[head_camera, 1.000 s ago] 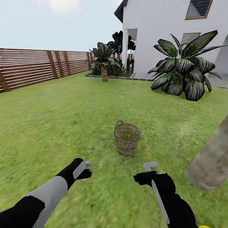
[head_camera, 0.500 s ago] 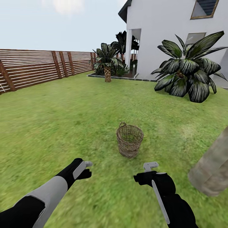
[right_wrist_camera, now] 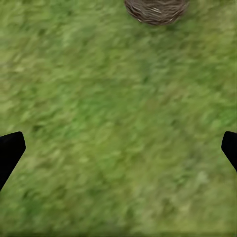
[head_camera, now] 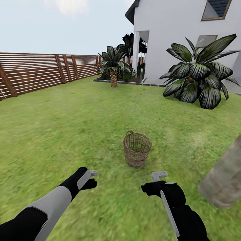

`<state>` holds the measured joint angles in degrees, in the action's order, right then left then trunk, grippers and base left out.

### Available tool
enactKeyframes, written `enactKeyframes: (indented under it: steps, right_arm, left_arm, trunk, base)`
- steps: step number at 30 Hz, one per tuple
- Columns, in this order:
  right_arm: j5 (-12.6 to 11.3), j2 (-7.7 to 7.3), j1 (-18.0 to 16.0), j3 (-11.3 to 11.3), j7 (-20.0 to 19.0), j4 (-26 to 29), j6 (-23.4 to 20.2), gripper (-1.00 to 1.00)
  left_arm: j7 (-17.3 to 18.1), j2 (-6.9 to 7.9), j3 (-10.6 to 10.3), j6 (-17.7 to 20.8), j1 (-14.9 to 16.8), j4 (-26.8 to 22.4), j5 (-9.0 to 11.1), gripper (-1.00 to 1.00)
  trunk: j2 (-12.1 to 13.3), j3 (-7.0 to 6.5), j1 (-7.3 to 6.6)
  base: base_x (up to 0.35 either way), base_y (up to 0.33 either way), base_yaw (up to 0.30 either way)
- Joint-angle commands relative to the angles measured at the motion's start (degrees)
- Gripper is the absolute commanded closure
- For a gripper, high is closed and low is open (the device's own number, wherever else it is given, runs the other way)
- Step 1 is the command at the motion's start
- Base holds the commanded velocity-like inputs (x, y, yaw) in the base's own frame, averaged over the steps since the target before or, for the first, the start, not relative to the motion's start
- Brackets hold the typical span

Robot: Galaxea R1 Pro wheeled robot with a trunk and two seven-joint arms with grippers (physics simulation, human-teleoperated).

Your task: Take the three Easter eggs out of the wicker basket on the lawn in the garden, then place them on the lawn next to a single tree (choose any tree) so that all three eggs are next to the same tree and none are left in the basket.

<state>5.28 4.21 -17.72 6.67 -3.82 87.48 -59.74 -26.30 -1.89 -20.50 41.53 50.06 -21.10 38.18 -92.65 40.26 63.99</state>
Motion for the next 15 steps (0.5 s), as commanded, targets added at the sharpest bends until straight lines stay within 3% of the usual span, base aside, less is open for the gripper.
enactKeyframes:
  steps: [1,7,15]
  right_arm:
    - [0.55,0.01,-0.04,0.01,-0.40,0.05,-0.26,-1.00]
    - [0.58,0.01,-0.04,0.01,-0.40,0.05,-0.26,-1.00]
    - [0.54,0.01,-0.04,-0.05,-0.40,0.05,-0.26,-1.00]
  left_arm:
    - [-0.45,0.04,-0.42,0.13,0.04,-0.12,0.62,-1.00]
    - [-0.27,0.04,-0.45,0.20,0.02,-0.27,0.63,-1.00]
    - [-0.24,0.04,-0.51,0.22,0.03,-0.16,0.66,-1.00]
  trunk:
    - [-0.03,0.05,0.00]
    - [-0.03,0.05,0.00]
    - [-0.03,0.05,0.00]
  base:
    - [0.000,0.000,0.000]
    - [0.047,0.000,0.000]
    - [0.293,0.038,0.000]
